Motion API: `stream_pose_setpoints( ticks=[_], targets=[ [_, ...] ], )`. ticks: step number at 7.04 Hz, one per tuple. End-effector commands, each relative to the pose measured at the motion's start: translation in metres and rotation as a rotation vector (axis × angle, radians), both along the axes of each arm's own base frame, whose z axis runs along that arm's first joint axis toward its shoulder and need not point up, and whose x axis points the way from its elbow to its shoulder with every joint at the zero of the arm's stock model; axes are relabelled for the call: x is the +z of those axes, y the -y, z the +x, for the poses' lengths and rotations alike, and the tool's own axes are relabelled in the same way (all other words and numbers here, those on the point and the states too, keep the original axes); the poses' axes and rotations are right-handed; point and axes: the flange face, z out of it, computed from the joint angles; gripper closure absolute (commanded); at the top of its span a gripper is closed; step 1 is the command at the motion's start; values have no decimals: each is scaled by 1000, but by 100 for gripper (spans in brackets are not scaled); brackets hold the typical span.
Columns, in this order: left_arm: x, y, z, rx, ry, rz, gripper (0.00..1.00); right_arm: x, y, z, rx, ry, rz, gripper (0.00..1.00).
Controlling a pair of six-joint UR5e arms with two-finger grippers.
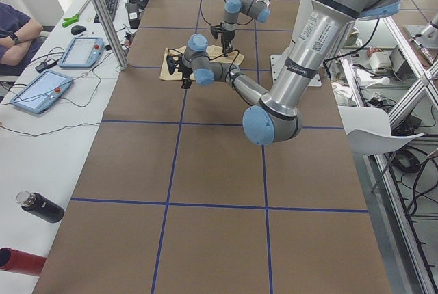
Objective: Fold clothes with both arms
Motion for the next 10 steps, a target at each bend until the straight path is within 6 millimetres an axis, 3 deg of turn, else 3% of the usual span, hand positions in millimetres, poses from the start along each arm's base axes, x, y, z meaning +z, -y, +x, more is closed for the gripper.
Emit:
stream_pose_setpoints(
  ticks=[1,2,3,8,9,10],
  targets=[
    [-1,1,2,-1,0,-1,1,1,-1,3,-4,-1,-5,76],
    [-1,1,2,1,0,-1,1,1,-2,4,-4,-1,-5,92],
    [-1,1,2,1,0,-1,1,1,-2,11,1,3,-3,100],
    [0,0,8,2,-1,-13,1,9,-15,51,18,-79,-55,100],
    [2,0,8,2,1,-15,1,16,-16,50,15,-94,-63,96],
    [1,1,8,1,1,-14,1,23,-17,46,12,-107,-67,4]
  ],
)
